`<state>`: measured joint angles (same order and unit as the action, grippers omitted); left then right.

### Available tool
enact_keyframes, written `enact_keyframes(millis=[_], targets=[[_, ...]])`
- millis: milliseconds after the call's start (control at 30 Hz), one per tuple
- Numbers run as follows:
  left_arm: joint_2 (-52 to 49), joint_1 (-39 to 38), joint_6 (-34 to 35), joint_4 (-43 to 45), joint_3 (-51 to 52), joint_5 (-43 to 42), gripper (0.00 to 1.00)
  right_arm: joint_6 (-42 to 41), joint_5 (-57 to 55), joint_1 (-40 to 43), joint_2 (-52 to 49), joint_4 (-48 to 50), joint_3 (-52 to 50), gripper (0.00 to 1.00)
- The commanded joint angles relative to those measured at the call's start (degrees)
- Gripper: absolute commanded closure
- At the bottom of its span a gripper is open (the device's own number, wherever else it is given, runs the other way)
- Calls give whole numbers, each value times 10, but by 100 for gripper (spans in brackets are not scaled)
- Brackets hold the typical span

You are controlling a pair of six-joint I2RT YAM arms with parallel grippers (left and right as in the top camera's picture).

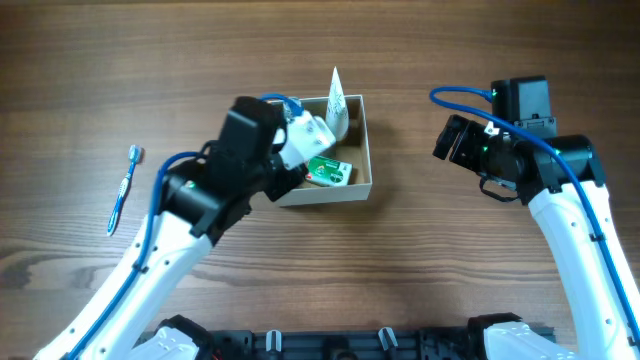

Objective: Pack container
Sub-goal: 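Lower the toothpaste into the box and open the left gripper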

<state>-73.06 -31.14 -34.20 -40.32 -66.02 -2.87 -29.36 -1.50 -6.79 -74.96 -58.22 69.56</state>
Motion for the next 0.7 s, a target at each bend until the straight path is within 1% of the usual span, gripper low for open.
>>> enact_keyframes(millis=[0, 200, 233, 300, 367, 400, 433, 467, 533, 567, 600, 633, 667], targets=[[-64, -30, -76, 24, -4, -1, 96, -7, 5, 2, -7, 3, -3, 0], [-155, -31, -73, 50, -4, -1, 96, -6, 5, 2, -7, 1, -3, 0], [-159, -31, -69, 50, -4, -1, 93, -7, 5, 2, -7, 1, -3, 0], [-159, -31, -69, 50, -4, -1, 74, -6, 5, 2, -7, 1, -3, 0], [-159, -31, -69, 50, -4, -1, 52, -6, 5, 2, -7, 1, -3, 0], [-159, -31, -68, 49, -4, -1, 30, -6, 5, 2, -7, 1, -3, 0], [-158, -31, -57, 50, -4, 0, 18, -6, 5, 2, -7, 0, -3, 0], [-153, -31, -43, 50, -4, 4, 10, -6, 5, 2, -7, -1, -3, 0], [-138, -31, -1, 50, -4, 20, 6, -6, 5, 2, -7, -2, -3, 0], [-125, -30, 39, 50, -4, 43, 0, -6, 5, 2, -7, -3, -3, 0], [-113, -28, 82, 48, -4, 65, 0, -6, 5, 2, -7, -3, -3, 0], [-86, -14, 175, 35, -4, 104, 0, -6, 5, 2, -7, -4, -3, 0], [-73, 0, 219, 22, -4, 117, 0, -6, 4, 2, -7, -4, -3, 0]])
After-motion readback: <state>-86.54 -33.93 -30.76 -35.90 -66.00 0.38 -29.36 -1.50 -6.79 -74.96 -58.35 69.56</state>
